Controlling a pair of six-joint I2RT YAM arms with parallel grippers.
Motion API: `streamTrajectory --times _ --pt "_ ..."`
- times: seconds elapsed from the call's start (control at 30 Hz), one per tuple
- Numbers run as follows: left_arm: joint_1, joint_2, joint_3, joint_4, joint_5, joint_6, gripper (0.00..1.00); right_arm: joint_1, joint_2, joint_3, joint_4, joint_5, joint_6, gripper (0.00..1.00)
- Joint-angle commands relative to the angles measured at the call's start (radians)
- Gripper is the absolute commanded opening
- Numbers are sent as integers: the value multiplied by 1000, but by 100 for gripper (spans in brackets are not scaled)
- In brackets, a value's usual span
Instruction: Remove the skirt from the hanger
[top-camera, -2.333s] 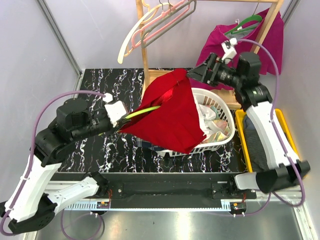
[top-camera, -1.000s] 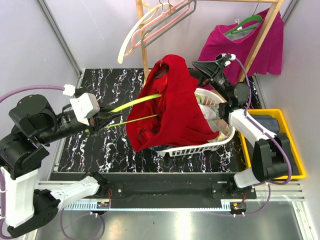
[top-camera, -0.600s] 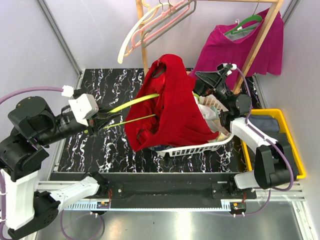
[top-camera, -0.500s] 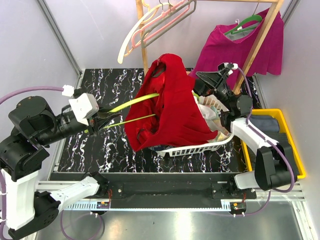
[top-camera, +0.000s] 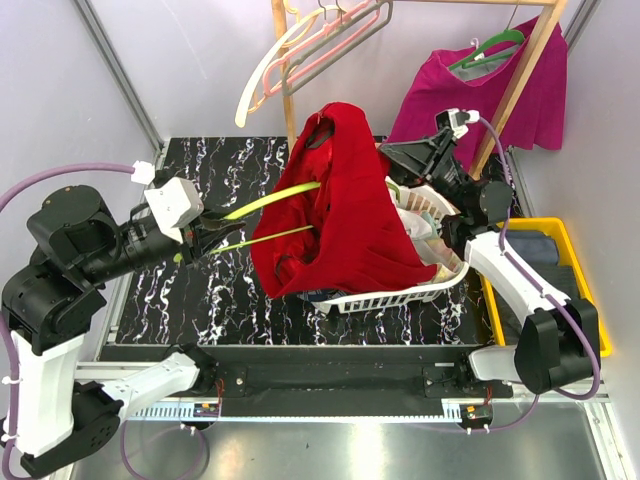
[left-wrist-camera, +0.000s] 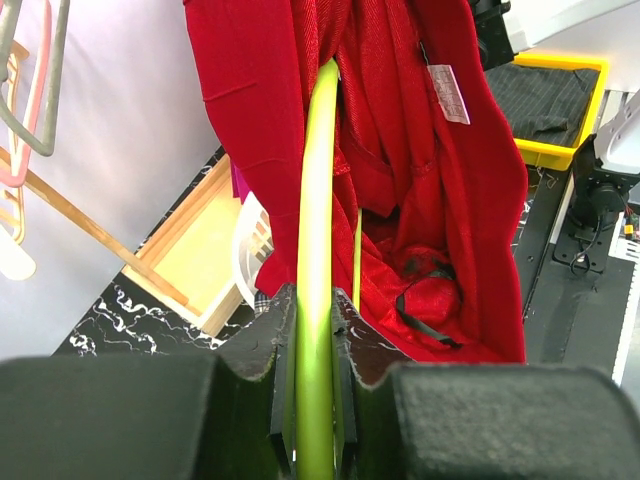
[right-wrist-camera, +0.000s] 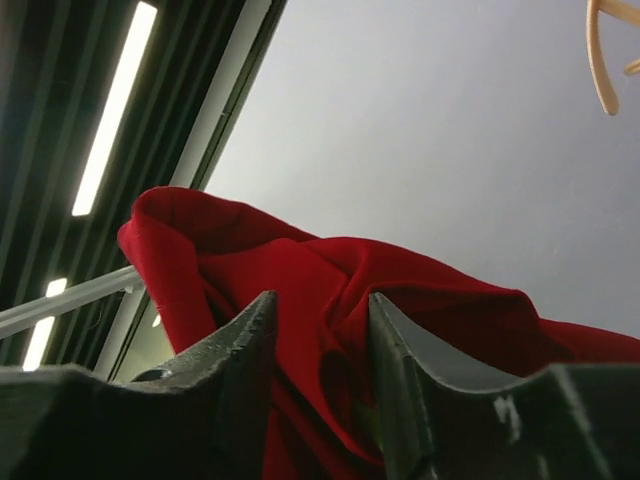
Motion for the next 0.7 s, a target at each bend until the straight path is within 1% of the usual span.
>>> streamTrajectory --times 0.0,0.1,0.17,0.2,0.23,0.27,0.3,0.33,0.4,0.43,0.47,0.5,0.53,0.57,0.63,0.67 --pt "9 -15 23 226 28 -16 0 30 0 57 -79 -55 -56 44" --pt "12 -15 26 228 28 -18 0 32 -15 54 -138 -64 -90 38" --pt "12 -15 25 229 31 -21 0 32 -23 55 -180 -63 -114 29" --pt "16 -15 25 233 31 -21 0 32 -26 66 -195 -67 -124 24" --pt "16 -15 26 233 33 -22 0 32 -27 72 -209 -69 -140 15" --pt "17 -15 26 236 33 -25 0 30 -29 80 -243 -69 -151 3" --pt "19 -15 28 234 34 -26 0 30 -32 99 -267 -66 -166 0" --pt "19 -16 26 234 34 -26 0 30 -41 113 -293 -63 -208 0" --pt "20 -22 20 236 34 -27 0 25 -52 199 -405 -51 -269 0" --pt "19 -25 13 234 33 -24 0 13 -53 248 -454 -52 -348 0" --pt "22 -35 6 234 33 -24 0 0 -50 306 -556 -52 -387 0" --pt "22 -39 -12 233 36 -24 0 -13 -44 442 -610 -54 -425 0" --pt "22 -45 -23 231 36 -22 0 -31 -21 518 -664 -55 -499 0" --pt "23 -59 -33 226 36 -19 0 -77 -8 678 -783 -52 -537 0" --pt "23 -75 -72 219 39 -19 0 -134 38 829 -894 -31 -635 0" --pt "23 -91 -87 213 41 -16 0 -192 55 957 -966 -2 -659 0"
